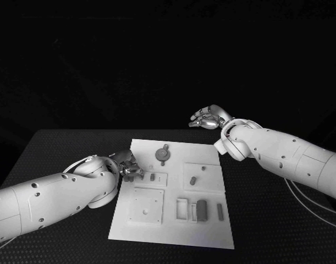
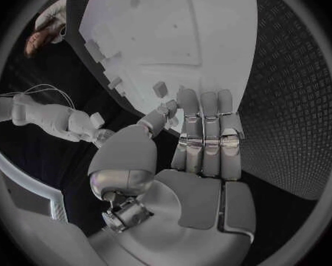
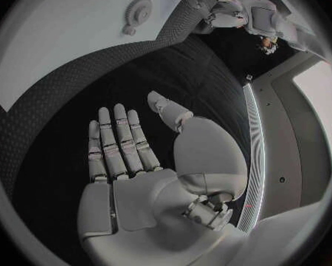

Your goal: Assemble the parts on the task board

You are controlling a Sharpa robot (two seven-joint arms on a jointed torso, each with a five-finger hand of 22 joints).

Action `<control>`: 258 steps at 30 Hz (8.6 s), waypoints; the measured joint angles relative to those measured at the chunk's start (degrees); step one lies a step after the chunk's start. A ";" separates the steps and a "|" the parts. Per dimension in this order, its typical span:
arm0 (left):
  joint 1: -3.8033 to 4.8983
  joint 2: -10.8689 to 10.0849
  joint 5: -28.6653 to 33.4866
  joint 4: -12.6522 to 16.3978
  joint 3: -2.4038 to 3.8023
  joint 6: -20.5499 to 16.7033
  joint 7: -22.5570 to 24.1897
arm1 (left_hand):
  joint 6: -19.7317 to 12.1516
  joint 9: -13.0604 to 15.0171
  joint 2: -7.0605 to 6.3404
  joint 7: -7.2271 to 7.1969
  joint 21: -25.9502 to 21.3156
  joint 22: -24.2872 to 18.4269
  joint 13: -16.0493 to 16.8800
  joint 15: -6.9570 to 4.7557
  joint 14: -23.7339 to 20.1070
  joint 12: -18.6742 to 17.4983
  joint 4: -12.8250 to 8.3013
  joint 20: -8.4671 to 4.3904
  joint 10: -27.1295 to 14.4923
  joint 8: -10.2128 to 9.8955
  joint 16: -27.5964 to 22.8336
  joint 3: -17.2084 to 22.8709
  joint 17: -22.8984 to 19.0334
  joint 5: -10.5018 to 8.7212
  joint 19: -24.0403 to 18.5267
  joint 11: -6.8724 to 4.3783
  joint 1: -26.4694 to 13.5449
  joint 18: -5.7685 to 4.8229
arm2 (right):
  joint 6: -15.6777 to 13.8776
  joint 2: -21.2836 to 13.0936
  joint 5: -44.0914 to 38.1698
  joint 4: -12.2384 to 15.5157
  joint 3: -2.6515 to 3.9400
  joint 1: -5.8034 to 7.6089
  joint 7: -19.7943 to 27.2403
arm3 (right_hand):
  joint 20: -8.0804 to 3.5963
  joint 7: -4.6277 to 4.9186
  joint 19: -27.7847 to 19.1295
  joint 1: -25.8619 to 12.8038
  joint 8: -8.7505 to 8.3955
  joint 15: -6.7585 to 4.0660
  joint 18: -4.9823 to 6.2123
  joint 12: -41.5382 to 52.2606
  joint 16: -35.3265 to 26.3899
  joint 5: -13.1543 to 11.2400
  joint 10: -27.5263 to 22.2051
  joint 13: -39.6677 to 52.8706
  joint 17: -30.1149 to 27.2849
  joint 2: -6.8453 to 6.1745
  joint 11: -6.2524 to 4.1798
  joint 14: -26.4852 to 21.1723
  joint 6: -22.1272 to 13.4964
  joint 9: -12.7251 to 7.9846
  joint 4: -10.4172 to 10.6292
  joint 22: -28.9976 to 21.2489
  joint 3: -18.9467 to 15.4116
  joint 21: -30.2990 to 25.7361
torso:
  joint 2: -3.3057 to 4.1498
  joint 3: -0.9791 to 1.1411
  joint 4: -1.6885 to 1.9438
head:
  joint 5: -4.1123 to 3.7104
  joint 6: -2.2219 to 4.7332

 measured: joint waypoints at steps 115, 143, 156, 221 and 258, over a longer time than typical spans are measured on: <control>0.38 2.74 -6.77 -2.51 0.61 8.61 -2.34 | 1.02 0.09 -0.71 -0.19 0.00 1.57 1.11 -0.20 1.01 1.11 0.21 0.00 0.98 0.64 1.38 0.03 -0.09 4.97 1.23 -0.43 -0.95 0.00 | 0.22 0.06 0.05 -0.03 0.00 -0.22 0.05 | 0.00 -0.01 0.00 0.00 0.21 0.00 0.00 0.00 -0.14 0.00 0.00 0.00 0.15 0.00 0.00 0.00 -0.39 -0.24 0.00 0.47 0.00 -0.66 | -0.01 -0.01 0.01 | -0.15 -0.69; 0.40 3.17 -7.35 -3.43 0.89 9.48 -2.51 | 1.14 0.35 -1.06 -0.33 0.00 2.20 1.41 -0.40 1.22 1.34 0.20 0.01 1.22 1.11 1.82 0.02 -0.05 6.29 1.64 -0.60 -0.45 0.00 | 0.26 0.12 0.06 -0.05 0.00 -0.29 0.06 | 0.00 -0.02 0.00 0.00 0.20 0.00 0.00 0.00 -0.23 0.00 0.00 0.00 0.20 0.00 0.00 0.00 -0.40 -0.29 0.00 0.57 0.00 -0.66 | 0.01 0.00 -0.01 | -0.10 -0.86; 0.65 5.47 -10.43 -4.37 0.89 11.91 -4.23 | 1.74 1.11 -2.35 -0.09 0.90 4.54 3.03 -0.61 2.86 4.23 0.00 -0.41 1.87 2.69 4.66 -0.18 0.45 17.61 3.49 -0.60 -0.83 0.00 | 0.27 0.27 0.07 -0.12 0.00 -0.30 0.06 | 0.00 -0.01 0.00 0.00 0.20 0.00 0.00 0.00 -0.23 0.00 0.00 0.00 0.24 0.00 0.00 0.00 -0.40 -0.33 0.00 0.62 0.00 -0.88 | 0.01 0.03 -0.05 | 0.06 -0.80; 0.07 4.17 -4.22 -6.49 3.82 6.85 -5.01 | -8.42 0.48 -12.06 0.17 -0.68 4.49 1.33 -0.50 -4.28 6.62 11.99 -0.28 -5.16 -0.98 9.14 -4.96 -8.27 -9.34 -0.62 1.90 -9.35 0.88 | 0.27 0.12 0.09 -0.59 0.00 -0.61 0.06 | 0.00 -0.02 0.00 0.00 0.20 -0.06 0.00 -0.22 -0.44 0.00 -0.21 0.00 0.30 0.00 0.21 -0.34 -0.40 -0.54 0.00 1.00 0.00 -1.11 | -0.01 -0.04 0.00 | -0.27 -0.81; -1.64 13.55 -15.87 -17.26 0.87 -4.68 20.91 | -10.65 -10.51 -9.04 2.27 1.34 0.17 -21.50 1.73 -6.38 -17.27 0.23 2.05 -18.00 -3.06 11.30 -1.26 -14.60 -10.23 -2.62 9.00 13.00 0.05 | 0.30 0.80 0.19 -0.82 0.00 -0.61 0.11 | -0.21 -0.22 0.21 0.00 0.20 -0.09 0.00 -0.22 -0.44 0.00 -0.20 0.00 0.33 0.00 0.20 -0.31 -0.60 -0.58 0.00 1.09 0.00 -1.33 | 0.12 0.05 -0.10 | -0.90 0.23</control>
